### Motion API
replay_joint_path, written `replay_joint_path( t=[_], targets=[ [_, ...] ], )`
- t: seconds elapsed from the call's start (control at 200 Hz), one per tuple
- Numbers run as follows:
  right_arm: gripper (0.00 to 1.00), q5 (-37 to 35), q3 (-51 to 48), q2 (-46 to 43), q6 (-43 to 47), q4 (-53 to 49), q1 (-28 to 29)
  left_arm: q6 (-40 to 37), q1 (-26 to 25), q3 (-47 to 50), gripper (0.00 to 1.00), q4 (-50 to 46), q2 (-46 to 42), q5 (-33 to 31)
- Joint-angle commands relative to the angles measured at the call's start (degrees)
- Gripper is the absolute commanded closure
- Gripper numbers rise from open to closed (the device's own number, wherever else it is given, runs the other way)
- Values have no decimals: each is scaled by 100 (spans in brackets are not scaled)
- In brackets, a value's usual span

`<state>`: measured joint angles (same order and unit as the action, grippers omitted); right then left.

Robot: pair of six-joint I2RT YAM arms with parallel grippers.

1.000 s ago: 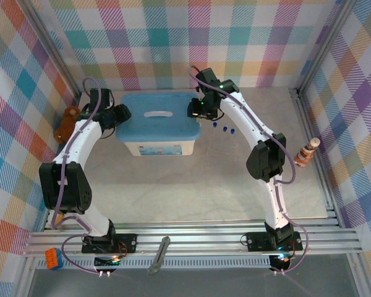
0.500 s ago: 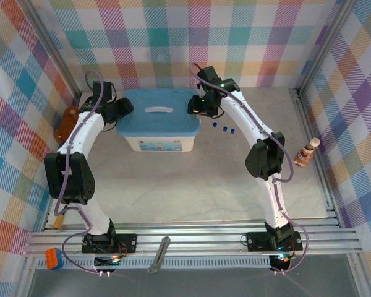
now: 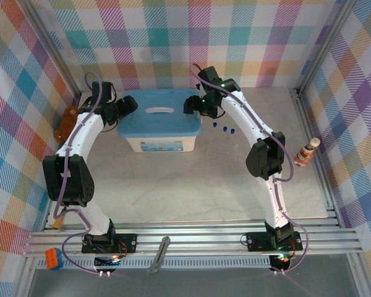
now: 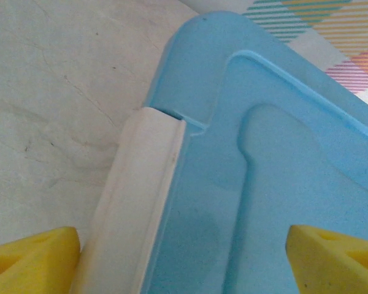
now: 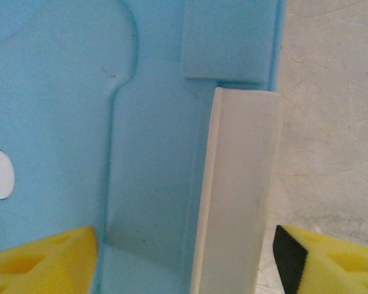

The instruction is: Organize the chemistry lab equipment

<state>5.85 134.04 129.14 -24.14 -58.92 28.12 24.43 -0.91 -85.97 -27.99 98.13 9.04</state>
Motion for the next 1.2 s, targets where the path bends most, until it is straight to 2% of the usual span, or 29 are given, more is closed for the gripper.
replay_joint_path(
  t=[0.0,0.11,0.28,0.46,0.595,0.7,0.915,1.08,1.195],
  targets=[
    [18,74,197,-345,163,-186,-113,12,161,-122,9,-281,-437,345],
    [15,-20,163,-526,221,-243,-248,-145,314,-237,2,-436,-583,213],
    [14,-242,-290,-1082,361,-147,-339,-249,517,-174,2,-545,-822,204],
    [11,-782,-1481,-2159,618,417,-445,-322,521,492,0,-230,-1578,106],
    [9,-975,-2704,-3148,624,1074,-780,-603,515,797,0,-320,-2232,-11],
    [9,-1129,-3535,-3844,586,1487,-1062,-758,483,1074,0,-304,-2741,138],
    [8,-1815,-4800,-4745,587,1863,-1363,-823,264,1996,0,-7,-3722,-404],
    [8,-2028,-5931,-5525,344,2326,-1762,-1256,-68,2443,0,-130,-4041,-816],
    [7,-2298,-6707,-5981,453,2859,-1792,-1353,-200,2736,0,-180,-4193,-886]
  ],
)
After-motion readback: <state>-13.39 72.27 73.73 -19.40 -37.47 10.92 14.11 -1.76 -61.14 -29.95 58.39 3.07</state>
